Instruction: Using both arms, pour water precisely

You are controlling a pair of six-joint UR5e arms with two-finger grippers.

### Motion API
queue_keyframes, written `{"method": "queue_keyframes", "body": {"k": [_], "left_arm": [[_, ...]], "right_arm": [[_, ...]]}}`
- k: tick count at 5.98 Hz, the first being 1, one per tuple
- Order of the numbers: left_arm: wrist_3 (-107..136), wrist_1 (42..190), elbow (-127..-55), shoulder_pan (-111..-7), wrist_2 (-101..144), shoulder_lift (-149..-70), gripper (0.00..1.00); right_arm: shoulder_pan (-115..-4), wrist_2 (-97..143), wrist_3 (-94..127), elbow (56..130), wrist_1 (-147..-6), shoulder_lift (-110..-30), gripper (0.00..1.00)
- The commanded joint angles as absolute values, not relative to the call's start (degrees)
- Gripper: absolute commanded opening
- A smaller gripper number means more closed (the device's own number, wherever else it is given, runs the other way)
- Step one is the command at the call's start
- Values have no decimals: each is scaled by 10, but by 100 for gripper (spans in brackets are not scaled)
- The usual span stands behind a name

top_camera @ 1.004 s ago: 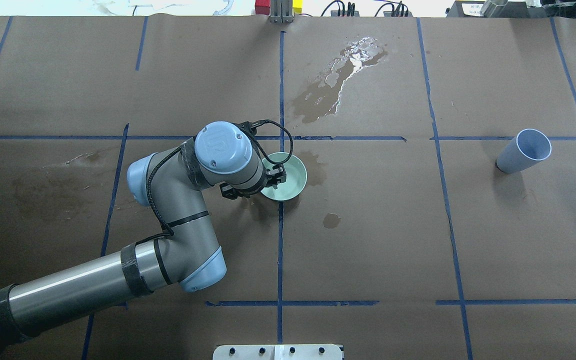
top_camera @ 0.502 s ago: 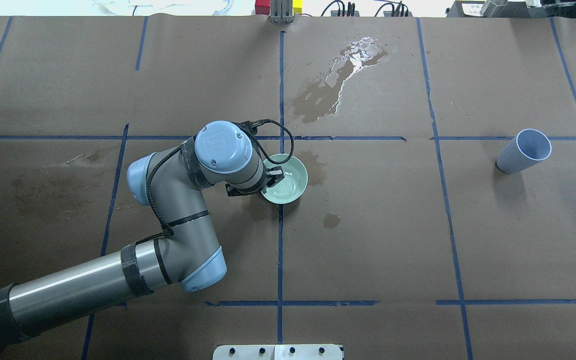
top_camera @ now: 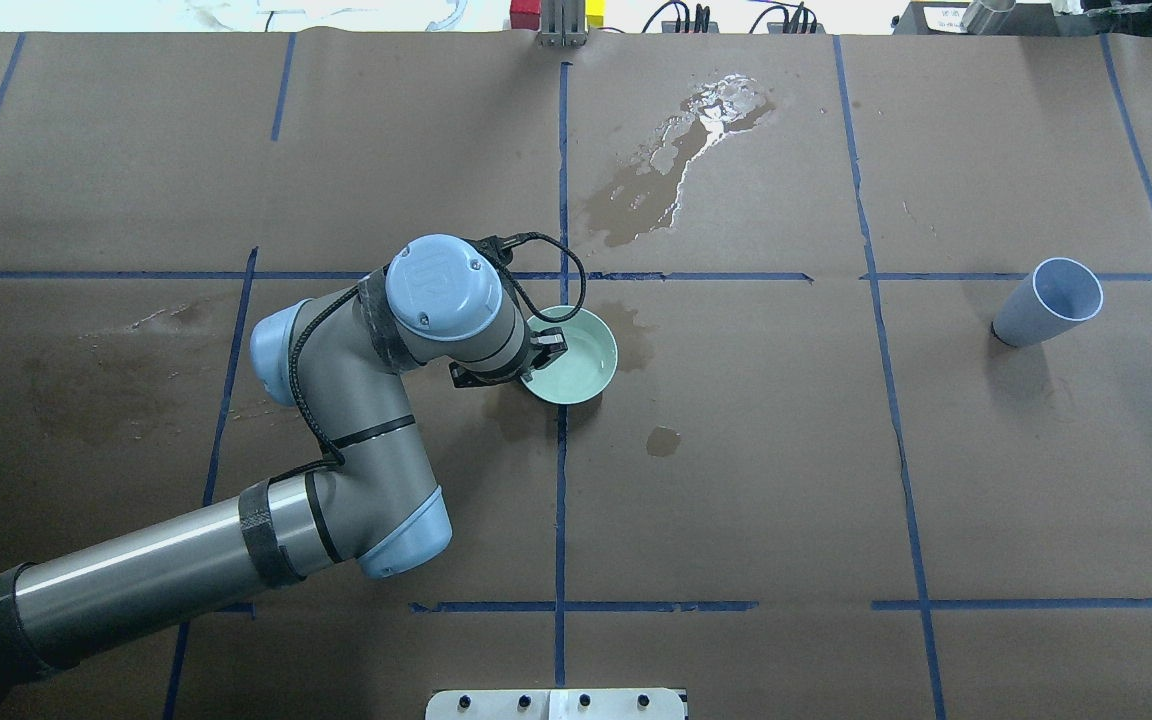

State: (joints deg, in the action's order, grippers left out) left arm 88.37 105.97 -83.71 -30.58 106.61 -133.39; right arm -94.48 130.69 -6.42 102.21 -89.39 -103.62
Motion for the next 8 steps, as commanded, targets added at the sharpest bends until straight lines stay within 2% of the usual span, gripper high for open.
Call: {"method": "queue_keyframes", "body": {"k": [1,3,8], "left_arm": [[813,1059,-896,-367,1160,-1276,0],[686,1060,-940,-467,1262,-1197,0],[295,1136,-935,-719,1458,-930,0]], "right_arm": [[-945,1307,-64,1022,-894,-1036,100],[-943,1307,-63,1022,-894,-1034,100],[-942,1320,-62,1022,-894,-1034,100]]}}
